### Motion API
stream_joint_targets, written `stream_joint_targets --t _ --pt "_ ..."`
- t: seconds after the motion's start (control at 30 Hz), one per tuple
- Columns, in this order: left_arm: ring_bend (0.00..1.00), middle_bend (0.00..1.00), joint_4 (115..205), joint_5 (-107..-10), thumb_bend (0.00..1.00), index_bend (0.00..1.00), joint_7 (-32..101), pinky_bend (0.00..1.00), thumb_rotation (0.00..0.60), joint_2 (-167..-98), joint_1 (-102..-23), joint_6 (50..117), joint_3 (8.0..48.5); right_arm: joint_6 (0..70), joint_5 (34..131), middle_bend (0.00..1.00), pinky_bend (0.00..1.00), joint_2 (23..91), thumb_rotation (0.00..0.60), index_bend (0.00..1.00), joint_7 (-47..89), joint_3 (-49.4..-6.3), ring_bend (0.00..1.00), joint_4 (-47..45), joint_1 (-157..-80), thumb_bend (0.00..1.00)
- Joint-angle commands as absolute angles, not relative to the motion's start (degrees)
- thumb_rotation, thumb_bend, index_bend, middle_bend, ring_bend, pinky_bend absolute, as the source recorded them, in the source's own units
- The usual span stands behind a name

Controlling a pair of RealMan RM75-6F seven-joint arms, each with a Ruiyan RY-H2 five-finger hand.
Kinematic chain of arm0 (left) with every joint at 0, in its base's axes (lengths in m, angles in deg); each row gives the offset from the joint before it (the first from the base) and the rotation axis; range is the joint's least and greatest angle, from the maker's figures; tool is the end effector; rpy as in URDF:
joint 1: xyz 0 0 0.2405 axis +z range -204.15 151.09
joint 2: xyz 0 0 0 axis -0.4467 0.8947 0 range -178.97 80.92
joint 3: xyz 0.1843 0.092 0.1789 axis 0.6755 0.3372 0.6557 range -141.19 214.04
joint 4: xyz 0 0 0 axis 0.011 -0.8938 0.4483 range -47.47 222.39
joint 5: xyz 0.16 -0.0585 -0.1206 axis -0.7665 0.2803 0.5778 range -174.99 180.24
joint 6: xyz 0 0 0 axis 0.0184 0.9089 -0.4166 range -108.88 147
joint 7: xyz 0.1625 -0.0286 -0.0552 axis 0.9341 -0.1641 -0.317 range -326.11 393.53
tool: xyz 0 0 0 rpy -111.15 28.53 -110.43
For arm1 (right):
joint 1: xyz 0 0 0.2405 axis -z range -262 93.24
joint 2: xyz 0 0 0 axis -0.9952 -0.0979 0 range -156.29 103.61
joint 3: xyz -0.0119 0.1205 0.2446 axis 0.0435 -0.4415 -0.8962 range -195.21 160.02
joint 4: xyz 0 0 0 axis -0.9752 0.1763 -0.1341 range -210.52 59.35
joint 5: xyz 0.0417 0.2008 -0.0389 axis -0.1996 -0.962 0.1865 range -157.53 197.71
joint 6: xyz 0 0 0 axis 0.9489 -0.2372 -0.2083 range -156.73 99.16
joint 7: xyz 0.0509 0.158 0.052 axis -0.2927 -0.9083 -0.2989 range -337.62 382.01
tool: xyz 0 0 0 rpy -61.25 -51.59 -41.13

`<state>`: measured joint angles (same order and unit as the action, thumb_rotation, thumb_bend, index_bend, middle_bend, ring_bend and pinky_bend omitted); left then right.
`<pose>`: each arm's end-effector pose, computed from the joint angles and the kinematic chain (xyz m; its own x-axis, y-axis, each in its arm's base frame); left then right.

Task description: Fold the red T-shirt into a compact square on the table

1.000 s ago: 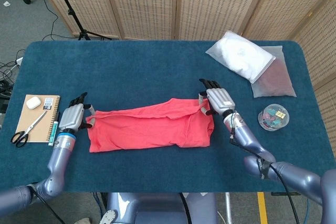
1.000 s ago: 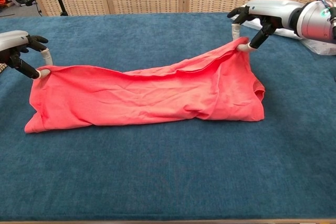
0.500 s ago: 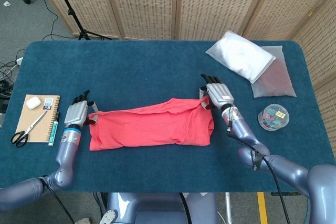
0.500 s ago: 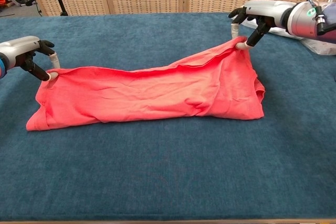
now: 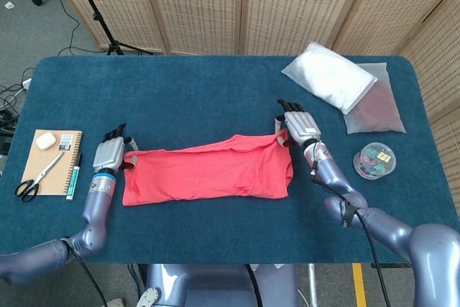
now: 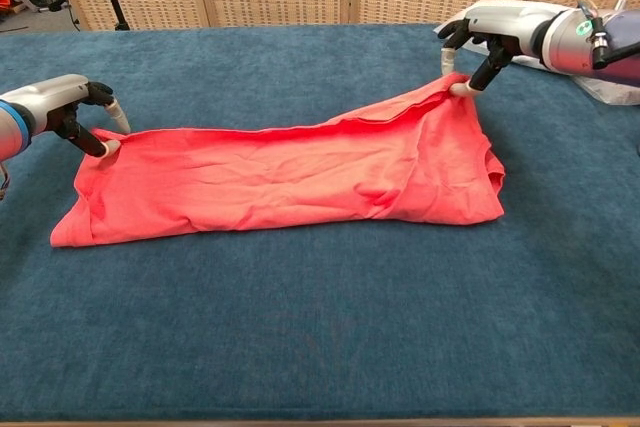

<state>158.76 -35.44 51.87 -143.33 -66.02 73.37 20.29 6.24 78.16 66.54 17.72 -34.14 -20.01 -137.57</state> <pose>-0.2558 0.4122 -0.0184 0.1735 0.2964 0.9392 0.9573 0.1733 -0.2315 -0.1772 -0.4958 -0.0100 0.2488 -0.3520 0.9023 -0.9659 -0.1595 0.2040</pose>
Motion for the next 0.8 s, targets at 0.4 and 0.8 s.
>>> stream_joint_targets --t 0.4,0.8 --pt "0.0 0.0 162.84 -37.74 0.37 0.0 50.82 0.0 0.6 -140.45 -64.32 74.83 20.49 14.34 84.77 0.0 0.0 62.81 0.6 0.0 15.58 -34.12 0.0 -14.07 -134.31 0.12" --pt "0.0 0.0 169.41 -55.83 0.28 0.0 48.14 0.0 0.6 -129.44 -60.53 76.09 28.2 33.58 95.53 0.0 0.0 46.3 0.6 0.0 17.26 -28.42 0.0 12.47 -120.43 0.0"
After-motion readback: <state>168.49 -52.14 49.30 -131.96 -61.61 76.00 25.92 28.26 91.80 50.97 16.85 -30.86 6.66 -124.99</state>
